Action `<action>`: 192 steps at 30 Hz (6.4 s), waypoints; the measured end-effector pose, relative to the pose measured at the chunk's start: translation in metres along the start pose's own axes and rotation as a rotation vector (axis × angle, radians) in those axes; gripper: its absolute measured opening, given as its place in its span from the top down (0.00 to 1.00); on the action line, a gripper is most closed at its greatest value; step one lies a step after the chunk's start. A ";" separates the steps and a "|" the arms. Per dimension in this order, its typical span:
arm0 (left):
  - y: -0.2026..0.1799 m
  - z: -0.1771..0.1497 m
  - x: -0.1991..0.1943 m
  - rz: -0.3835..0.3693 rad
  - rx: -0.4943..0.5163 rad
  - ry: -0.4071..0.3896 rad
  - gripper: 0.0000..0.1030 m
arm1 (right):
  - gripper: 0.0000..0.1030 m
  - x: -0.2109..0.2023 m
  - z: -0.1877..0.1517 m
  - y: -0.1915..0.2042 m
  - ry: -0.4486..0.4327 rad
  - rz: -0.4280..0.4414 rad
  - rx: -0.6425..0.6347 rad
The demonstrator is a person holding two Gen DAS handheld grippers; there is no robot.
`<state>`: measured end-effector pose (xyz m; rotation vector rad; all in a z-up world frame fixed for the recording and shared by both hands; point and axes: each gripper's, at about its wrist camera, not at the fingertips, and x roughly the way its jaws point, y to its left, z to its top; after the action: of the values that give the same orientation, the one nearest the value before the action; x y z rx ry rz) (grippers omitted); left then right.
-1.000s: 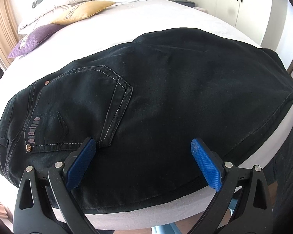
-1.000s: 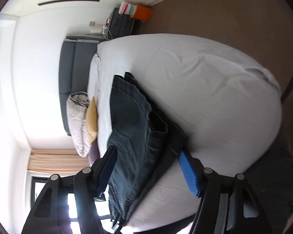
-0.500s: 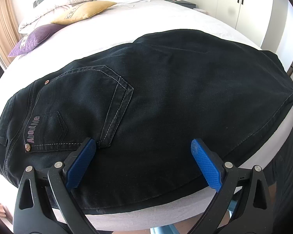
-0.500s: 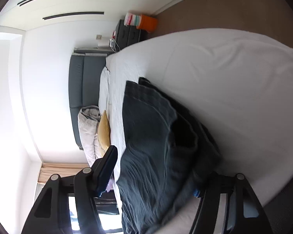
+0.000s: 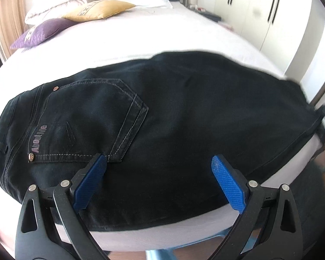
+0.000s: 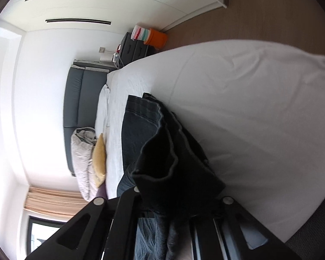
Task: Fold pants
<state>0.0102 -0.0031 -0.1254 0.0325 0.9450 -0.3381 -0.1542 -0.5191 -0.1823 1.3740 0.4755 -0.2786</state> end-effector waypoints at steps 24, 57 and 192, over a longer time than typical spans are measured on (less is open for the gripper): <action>0.020 0.081 0.046 -0.543 -0.397 0.112 0.04 | 0.95 0.112 -0.279 0.179 0.247 -0.277 -1.389; 0.043 0.120 0.064 -0.531 -0.286 0.218 0.93 | 0.94 0.103 -0.383 0.217 0.212 -0.091 -1.665; 0.265 -0.112 -0.073 -0.278 -0.975 -0.253 0.38 | 0.23 0.123 -0.261 0.184 0.821 0.247 -0.596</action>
<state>-0.0383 0.2867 -0.1643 -1.0174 0.7812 -0.1025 -0.0040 -0.2194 -0.1137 0.8917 0.9614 0.6211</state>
